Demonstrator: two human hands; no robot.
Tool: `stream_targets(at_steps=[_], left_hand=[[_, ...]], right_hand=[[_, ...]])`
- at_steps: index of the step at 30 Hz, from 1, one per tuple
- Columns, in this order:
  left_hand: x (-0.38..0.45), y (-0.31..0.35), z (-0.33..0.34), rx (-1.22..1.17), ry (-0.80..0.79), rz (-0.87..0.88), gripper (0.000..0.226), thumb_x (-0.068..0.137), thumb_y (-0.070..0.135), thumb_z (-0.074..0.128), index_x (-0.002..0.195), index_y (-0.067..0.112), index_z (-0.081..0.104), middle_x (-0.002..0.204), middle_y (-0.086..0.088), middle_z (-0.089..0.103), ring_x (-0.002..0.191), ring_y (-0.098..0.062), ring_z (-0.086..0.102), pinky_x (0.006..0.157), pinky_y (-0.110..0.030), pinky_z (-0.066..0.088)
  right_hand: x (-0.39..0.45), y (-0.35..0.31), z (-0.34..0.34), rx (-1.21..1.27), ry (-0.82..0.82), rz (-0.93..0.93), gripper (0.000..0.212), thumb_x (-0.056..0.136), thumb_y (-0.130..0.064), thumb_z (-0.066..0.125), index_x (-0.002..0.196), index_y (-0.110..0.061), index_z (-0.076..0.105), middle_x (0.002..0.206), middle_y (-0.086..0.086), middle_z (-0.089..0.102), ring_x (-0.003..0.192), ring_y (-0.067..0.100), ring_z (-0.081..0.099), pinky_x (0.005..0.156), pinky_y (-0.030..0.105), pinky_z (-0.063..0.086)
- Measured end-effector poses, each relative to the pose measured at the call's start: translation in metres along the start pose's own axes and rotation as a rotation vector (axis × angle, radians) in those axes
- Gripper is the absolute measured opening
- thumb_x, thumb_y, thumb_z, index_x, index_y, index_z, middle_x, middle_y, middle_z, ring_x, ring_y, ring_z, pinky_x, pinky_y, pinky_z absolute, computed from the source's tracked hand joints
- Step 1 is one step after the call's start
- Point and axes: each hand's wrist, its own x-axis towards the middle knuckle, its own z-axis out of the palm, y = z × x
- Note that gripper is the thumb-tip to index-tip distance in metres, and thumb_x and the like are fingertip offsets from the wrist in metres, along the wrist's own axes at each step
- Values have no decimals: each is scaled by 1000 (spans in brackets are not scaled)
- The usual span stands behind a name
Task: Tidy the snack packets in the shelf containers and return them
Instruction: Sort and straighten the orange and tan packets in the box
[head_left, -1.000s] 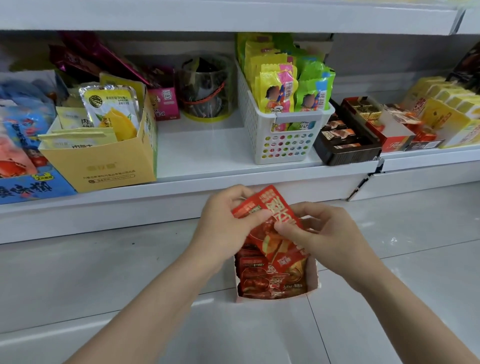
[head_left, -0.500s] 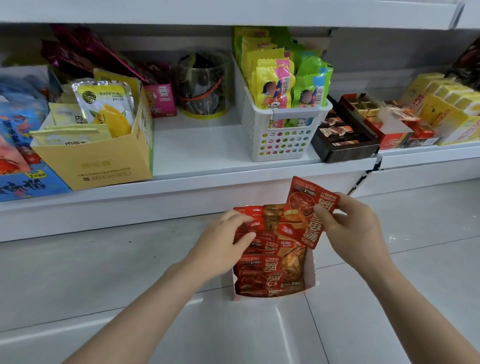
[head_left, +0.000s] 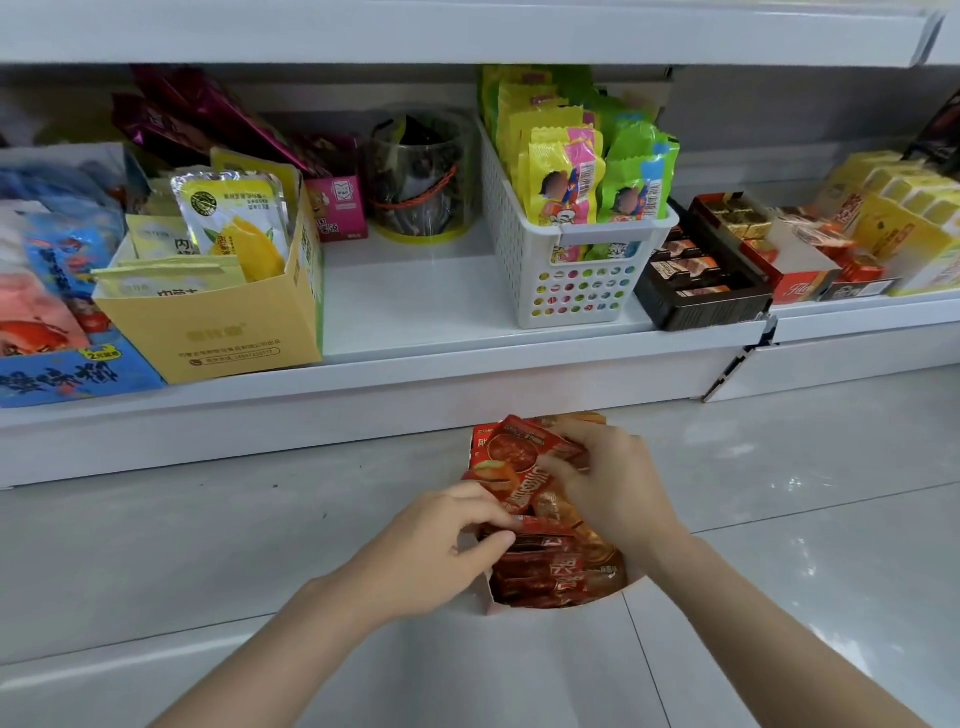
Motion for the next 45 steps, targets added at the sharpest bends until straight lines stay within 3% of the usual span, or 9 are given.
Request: stream_targets(at_steps=[3,6,11,16,19,25,28,33,45], left_hand=[[-1,-5,-2,-117,7,-42,18,96,21,63,109,19,76,110,15,66,108,1,62,101,-24,48],[1,-9,-4,-183,16,-65,17,95,16,64,106,20,77,105,14,68,104,-1,65,99,-22,50],[8,-15,-9,-358,55,-177,16,95,13,64,96,21,78,99,12,75,100,-3,68,93,-18,49],[7,-20,-9,-551,80,-259,17,96,8,61,98,15,77,101,4,77,102,-11,70,96,-24,53],[6,-21,-8,-584,89,-262,16,95,7,63,99,13,77,100,2,77,101,-12,71,97,-26,53],[14,-22,-12,-713,243,-317,16,93,2,63,90,11,76,89,-10,77,89,-23,73,86,-32,59],[28,-22,-15,-440,319,-338,21,95,8,63,85,23,74,81,4,75,81,-12,69,73,-23,58],[48,-20,-11,80,208,-256,14,90,24,71,83,35,70,86,18,60,76,0,56,66,-11,38],[54,-21,-8,252,291,-233,9,85,28,77,90,26,71,88,13,50,77,-5,49,64,-10,32]], right_hand=[[8,6,-9,-102,-2,3,21,88,-14,71,106,-23,76,90,-7,75,83,11,66,63,2,38],[14,11,-20,-174,-1,-37,21,88,-13,70,105,-25,77,87,-7,75,83,15,69,68,14,46],[8,8,7,-265,-338,-113,15,94,-23,65,80,-21,69,81,-7,69,80,13,63,69,22,39],[23,8,-8,147,-622,168,42,102,-54,33,124,-34,64,112,-5,70,101,12,68,91,32,56],[19,11,-11,141,-686,126,45,93,-70,23,116,-57,59,118,-22,64,110,1,60,101,28,46],[0,21,0,-14,-617,29,32,106,-46,30,126,-51,54,119,-28,58,112,0,52,91,15,36],[-3,21,3,-107,-652,16,35,107,-40,31,134,-47,51,133,-19,55,121,7,50,94,19,38],[-9,22,3,-129,-623,-37,36,108,-36,32,138,-43,50,137,-19,53,122,3,49,82,7,32],[-19,21,-8,29,-586,32,41,105,-48,30,118,-31,65,113,-14,68,106,3,61,99,29,47]])
